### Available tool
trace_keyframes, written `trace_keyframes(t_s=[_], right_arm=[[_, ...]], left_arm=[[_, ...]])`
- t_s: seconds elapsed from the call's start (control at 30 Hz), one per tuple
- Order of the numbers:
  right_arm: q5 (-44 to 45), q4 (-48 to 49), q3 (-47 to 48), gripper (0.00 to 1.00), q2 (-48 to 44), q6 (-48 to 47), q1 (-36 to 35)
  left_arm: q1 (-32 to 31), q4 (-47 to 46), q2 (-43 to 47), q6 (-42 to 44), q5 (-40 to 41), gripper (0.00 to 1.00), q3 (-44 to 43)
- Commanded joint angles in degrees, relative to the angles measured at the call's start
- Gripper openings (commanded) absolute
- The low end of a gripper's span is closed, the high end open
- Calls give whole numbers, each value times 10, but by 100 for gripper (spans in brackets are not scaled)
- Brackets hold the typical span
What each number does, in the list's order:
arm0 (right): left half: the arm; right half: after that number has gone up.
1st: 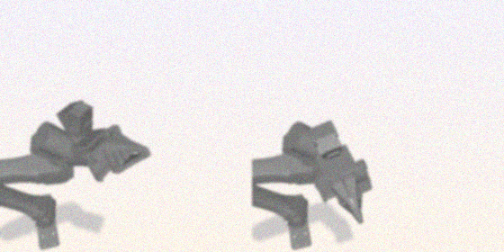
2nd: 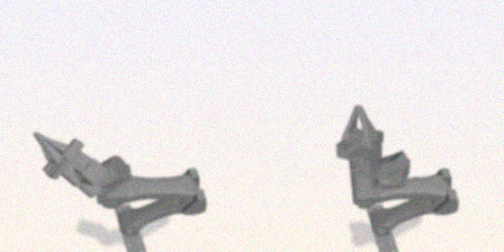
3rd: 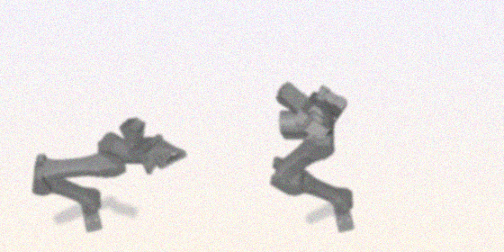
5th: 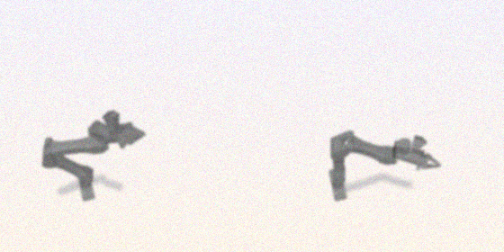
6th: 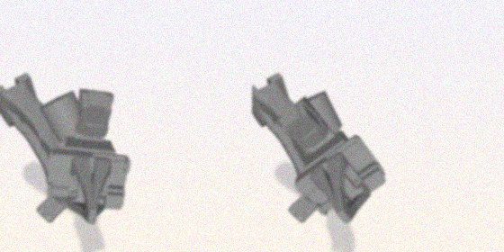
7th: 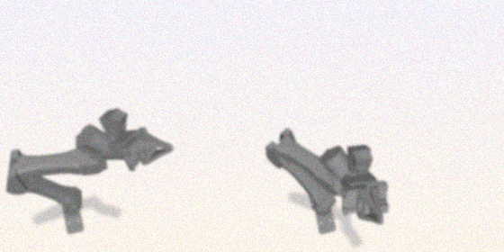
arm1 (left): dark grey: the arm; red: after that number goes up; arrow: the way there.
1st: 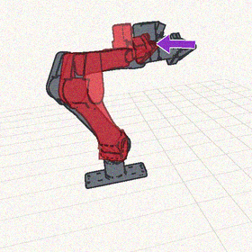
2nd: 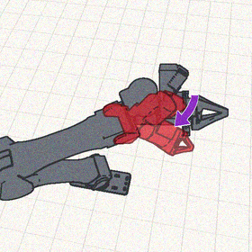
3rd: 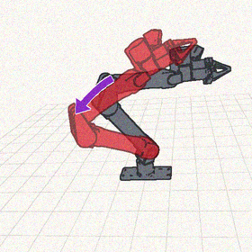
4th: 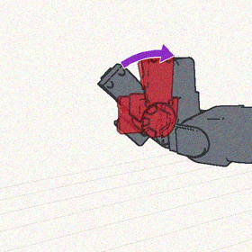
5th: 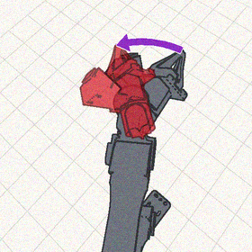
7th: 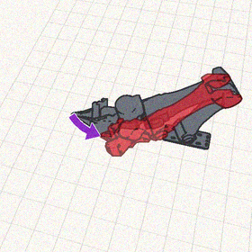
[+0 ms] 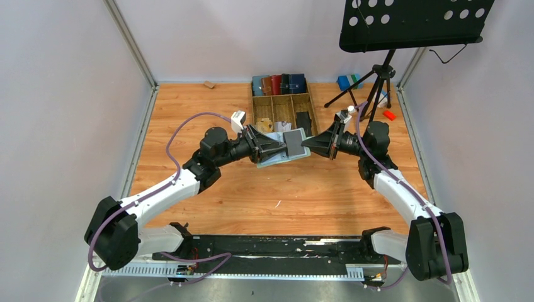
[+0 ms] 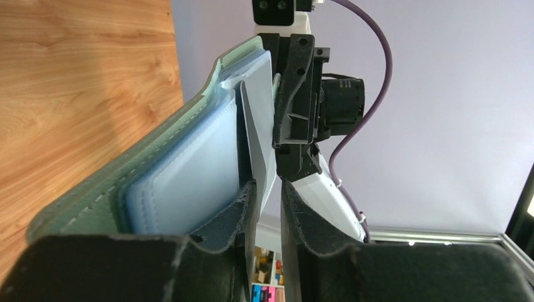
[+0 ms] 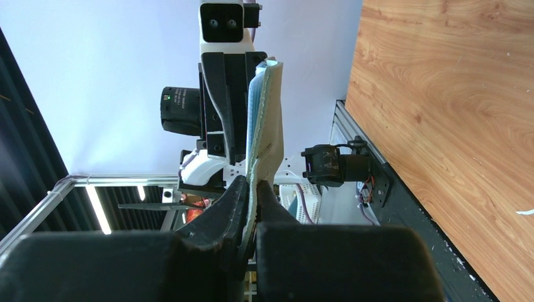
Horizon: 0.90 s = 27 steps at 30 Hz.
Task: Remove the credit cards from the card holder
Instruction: Remove the credit card from the card holder.
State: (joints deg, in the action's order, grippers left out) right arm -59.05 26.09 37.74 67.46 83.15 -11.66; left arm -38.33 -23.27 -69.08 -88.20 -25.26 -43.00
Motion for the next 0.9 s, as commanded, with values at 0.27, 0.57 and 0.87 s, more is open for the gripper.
trace_keyframes(t_s=[0.27,0.57,0.87], right_arm=[[-44,70,-4,0,0,42,-28],[-38,73,-4,0,-2,39,-28],[-38,77,-9,0,-2,42,-28]], left_arm=[[-1,96,0,42,19,24,-43],[-1,187,-1,76,20,37,-67],[-1,166,-9,67,4,37,-61]])
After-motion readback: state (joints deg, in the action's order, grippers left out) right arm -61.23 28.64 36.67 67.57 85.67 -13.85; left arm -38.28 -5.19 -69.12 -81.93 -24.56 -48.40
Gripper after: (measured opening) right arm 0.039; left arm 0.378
